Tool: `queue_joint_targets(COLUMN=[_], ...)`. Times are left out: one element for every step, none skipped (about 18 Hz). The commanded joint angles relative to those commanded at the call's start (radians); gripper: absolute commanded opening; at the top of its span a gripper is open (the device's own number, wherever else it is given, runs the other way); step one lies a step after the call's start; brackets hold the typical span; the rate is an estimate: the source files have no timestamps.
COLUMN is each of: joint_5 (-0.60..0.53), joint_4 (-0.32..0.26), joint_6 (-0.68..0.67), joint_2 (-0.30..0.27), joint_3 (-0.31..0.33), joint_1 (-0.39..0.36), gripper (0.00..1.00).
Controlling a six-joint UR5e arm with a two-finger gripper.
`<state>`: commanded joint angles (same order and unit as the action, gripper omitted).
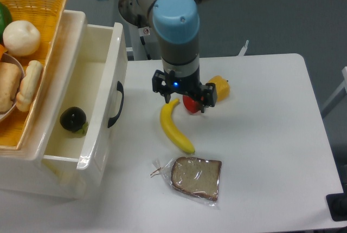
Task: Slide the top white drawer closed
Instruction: 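Move the gripper from the peppers toward the open white drawer's front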
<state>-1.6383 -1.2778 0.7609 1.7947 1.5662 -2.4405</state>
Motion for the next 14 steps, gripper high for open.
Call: queue_joint_targets(joint_5=[0.002, 0.000, 0.003, 0.003, 0.003, 0.002, 0.002, -0.003, -0.002, -0.003, -0.003, -0.005, -0.005, -0.006], joint_4=[0.003, 0.008, 0.014, 0.018, 0.018, 0.018, 0.018, 0.017, 0.017, 0.018, 0.021, 0.021, 0.021, 0.021], joint_6=[0.002, 0.000, -0.002, -0.002, -0.005, -0.006, -0.017, -0.050, -0.117, -0.179, -0.219, -0.230, -0.236, -0.239], joint_2=[0.009, 0.012, 0.020, 0.023, 0.026, 0.028, 0.031, 0.038, 0.046, 0.051, 0.055, 0.055, 0.055, 0.057], joint_3=[0.000, 0.000, 0.000, 0.003, 0.003, 0.009, 0.017, 0.020, 0.023, 0.026, 0.034, 0.044, 0.055, 0.066], joint_1=[-0.006, -0.006, -0.006, -0.006, -0.008, -0.006, -0.005, -0.005, -0.005, -0.002, 0.001, 0.005, 0.008, 0.011], gripper=[1.00, 1.00, 1.00, 1.00, 1.00, 1.00, 1.00, 1.00, 1.00, 1.00, 1.00, 1.00, 1.00, 1.00])
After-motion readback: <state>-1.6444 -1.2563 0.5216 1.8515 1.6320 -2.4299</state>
